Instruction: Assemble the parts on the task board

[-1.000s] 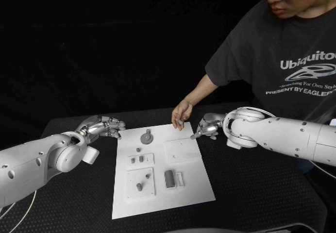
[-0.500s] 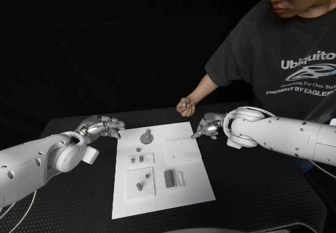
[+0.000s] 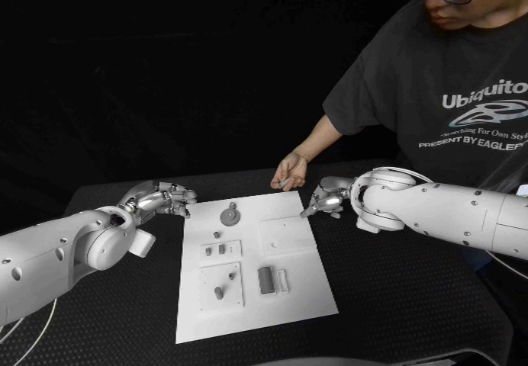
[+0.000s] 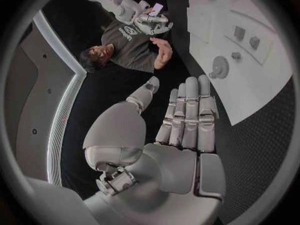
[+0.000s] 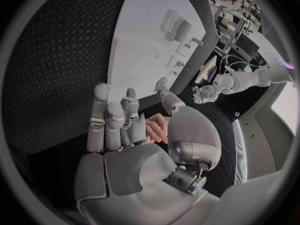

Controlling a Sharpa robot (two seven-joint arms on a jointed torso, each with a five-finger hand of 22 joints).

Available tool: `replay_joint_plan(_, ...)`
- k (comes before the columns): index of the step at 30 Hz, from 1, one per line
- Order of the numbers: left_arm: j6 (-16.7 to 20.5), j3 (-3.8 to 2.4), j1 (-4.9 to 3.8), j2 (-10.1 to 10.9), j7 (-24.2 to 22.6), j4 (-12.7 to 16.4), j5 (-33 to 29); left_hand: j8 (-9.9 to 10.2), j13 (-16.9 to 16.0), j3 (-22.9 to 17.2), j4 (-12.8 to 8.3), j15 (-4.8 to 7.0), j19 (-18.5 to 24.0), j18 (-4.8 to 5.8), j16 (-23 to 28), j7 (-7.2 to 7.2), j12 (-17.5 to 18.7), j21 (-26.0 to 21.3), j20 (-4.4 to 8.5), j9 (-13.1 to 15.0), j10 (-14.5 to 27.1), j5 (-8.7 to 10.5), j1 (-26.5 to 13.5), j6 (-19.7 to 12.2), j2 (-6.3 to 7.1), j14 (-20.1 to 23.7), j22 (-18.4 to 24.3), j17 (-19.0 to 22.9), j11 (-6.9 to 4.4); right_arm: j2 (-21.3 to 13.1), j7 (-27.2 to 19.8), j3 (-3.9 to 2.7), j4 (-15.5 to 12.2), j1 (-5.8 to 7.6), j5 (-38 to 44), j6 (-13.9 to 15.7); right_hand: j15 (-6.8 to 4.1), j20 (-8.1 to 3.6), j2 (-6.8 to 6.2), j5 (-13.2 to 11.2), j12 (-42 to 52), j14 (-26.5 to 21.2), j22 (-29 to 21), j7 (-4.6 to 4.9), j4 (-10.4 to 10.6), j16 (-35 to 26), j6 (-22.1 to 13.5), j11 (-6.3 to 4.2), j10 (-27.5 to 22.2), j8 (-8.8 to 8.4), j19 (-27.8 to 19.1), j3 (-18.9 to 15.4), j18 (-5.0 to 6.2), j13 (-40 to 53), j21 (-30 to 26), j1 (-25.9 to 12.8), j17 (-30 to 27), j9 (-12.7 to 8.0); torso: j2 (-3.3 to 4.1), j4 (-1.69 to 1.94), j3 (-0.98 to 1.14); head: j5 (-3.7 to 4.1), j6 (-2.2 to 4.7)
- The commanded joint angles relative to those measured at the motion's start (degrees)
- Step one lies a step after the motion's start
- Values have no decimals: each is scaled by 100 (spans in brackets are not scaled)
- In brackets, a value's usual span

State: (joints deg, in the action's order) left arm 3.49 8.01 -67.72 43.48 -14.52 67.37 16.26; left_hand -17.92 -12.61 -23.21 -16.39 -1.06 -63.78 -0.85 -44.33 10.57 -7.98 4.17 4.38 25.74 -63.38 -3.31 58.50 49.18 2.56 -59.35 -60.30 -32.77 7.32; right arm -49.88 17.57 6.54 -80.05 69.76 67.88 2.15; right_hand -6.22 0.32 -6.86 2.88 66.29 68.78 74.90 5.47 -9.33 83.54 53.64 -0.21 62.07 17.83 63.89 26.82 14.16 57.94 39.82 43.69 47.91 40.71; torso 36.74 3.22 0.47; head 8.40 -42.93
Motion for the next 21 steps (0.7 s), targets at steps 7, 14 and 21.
replay_joint_plan(7, -86, -4, 2, -9, -73, 8, 6, 11, 6, 32, -4, -26, 20, -101, 38, -23, -12, -13, -6, -7, 36, 13, -46, -26, -16, 14, 10, -11, 4, -2, 5, 0, 4, -3, 20, -87, -42, 5, -1, -5, 24, -13, 102, 35, -34, 31, 10, -38, -3, -40, 27, 6, 84, -9, 11, 31, -9, 8, 0, -1, 2, 0, 0)
replay_joint_plan(14, -83, -4, 2, -7, -69, 7, 6, 11, 6, 32, -4, -26, 20, -100, 39, -23, -13, -13, -6, -7, 36, 14, -45, -25, -16, 13, 10, -13, 4, -4, 11, 0, 3, -3, 20, -92, -42, 5, 0, -5, 25, -13, 102, 35, -39, 30, 11, -38, -4, -42, 28, 6, 84, -11, 10, 32, -10, 10, 1, -1, 5, 1, -2)
replay_joint_plan(21, -82, -3, 2, -3, -69, 10, 6, 10, 6, 32, -4, -26, 20, -100, 40, -24, -14, -13, -6, -7, 35, 13, -43, -24, -18, 13, 10, -14, 4, -4, 11, 0, 17, -3, 20, -101, -41, 5, 1, -5, 25, -13, 101, 35, -43, 30, 11, -37, -4, -44, 27, 4, 84, -12, 8, 32, -10, 12, 1, 1, 2, 3, -8)
